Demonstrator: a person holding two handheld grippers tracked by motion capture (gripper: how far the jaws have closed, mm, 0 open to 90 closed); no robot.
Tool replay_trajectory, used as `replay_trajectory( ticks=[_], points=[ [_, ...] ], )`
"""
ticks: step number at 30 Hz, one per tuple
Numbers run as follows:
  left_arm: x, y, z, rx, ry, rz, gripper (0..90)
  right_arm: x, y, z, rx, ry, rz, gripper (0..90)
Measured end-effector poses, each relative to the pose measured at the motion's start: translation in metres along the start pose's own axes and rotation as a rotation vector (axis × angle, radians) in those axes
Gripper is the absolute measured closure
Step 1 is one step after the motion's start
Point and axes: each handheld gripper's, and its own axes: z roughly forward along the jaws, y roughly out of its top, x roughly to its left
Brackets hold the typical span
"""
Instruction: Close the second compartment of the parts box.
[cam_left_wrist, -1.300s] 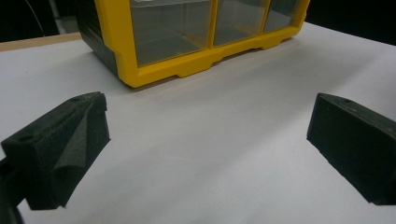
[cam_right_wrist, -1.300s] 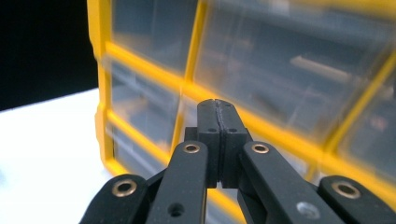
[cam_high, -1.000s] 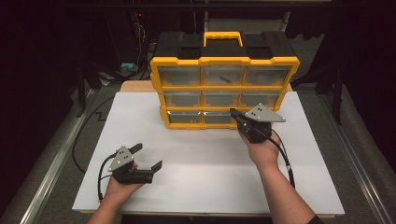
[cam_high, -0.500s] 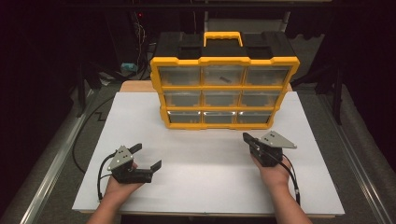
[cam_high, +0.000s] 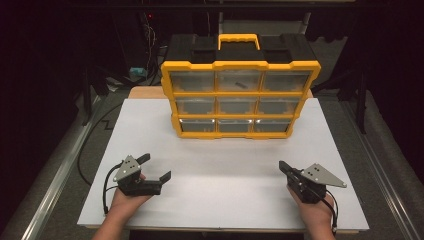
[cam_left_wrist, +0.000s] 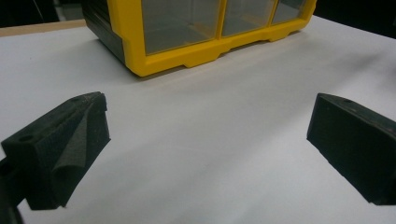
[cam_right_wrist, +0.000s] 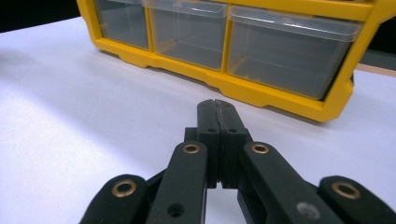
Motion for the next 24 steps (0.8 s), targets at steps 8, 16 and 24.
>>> replay_trajectory(
  ticks=[8, 16, 24],
  points=[
    [0.000, 0.000, -0.002, -0.002, 0.003, -0.007, 0.0, 0.000, -0.005, 0.012, 0.042, 0.013, 0.006, 86.4],
    [0.000, 0.001, -0.002, -0.009, 0.011, -0.009, 0.0, -0.001, -0.007, 0.013, 0.067, 0.020, 0.030, 57.0],
    [0.000, 0.002, -0.004, -0.008, 0.013, -0.003, 0.0, -0.002, -0.009, 0.016, 0.030, 0.059, 0.055, 11.8]
  ],
)
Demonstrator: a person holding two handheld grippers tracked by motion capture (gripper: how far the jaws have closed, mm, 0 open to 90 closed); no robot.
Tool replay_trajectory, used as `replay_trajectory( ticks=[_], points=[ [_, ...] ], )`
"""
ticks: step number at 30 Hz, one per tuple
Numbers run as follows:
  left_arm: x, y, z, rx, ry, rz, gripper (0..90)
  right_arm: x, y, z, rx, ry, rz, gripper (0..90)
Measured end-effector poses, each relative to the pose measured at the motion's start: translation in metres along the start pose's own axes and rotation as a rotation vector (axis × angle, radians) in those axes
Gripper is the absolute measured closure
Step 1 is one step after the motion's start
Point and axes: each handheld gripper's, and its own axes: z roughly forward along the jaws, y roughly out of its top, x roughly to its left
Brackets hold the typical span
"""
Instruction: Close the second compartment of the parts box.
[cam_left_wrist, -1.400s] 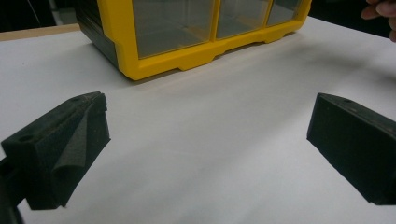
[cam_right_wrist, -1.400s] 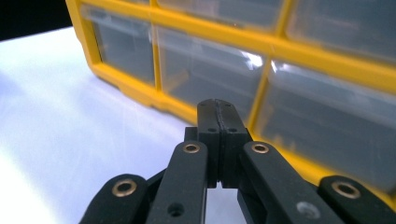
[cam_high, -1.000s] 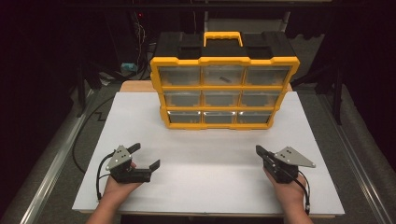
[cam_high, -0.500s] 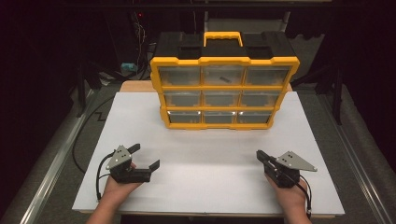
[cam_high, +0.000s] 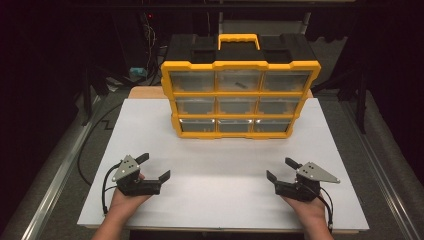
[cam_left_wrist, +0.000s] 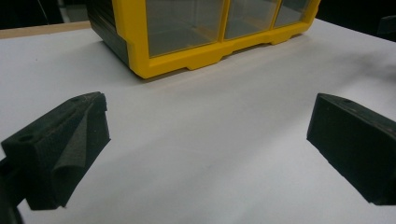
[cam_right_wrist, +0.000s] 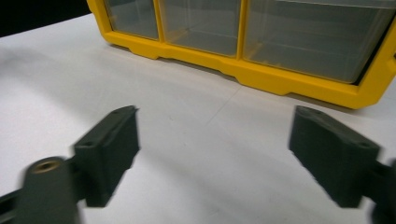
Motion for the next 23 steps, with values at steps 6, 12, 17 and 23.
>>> replay_trajectory(
  ticks=[6, 12, 17, 23],
  points=[
    [0.000, 0.000, -0.004, -0.010, 0.011, -0.007, 0.0, 0.002, 0.003, -0.006, -0.021, -0.014, 0.008, 0.2],
    [0.001, -0.001, 0.002, 0.010, 0.022, -0.006, 0.0, -0.002, 0.010, -0.012, -0.081, -0.057, 0.029, 0.2],
    [0.000, 0.000, 0.000, 0.005, 0.030, 0.001, 0.0, -0.002, 0.006, -0.012, -0.053, -0.062, -0.014, 0.1],
    [0.000, -0.001, -0.001, -0.002, 0.033, -0.006, 0.0, -0.003, 0.005, -0.012, -0.052, -0.065, -0.016, 0.2]
  ],
)
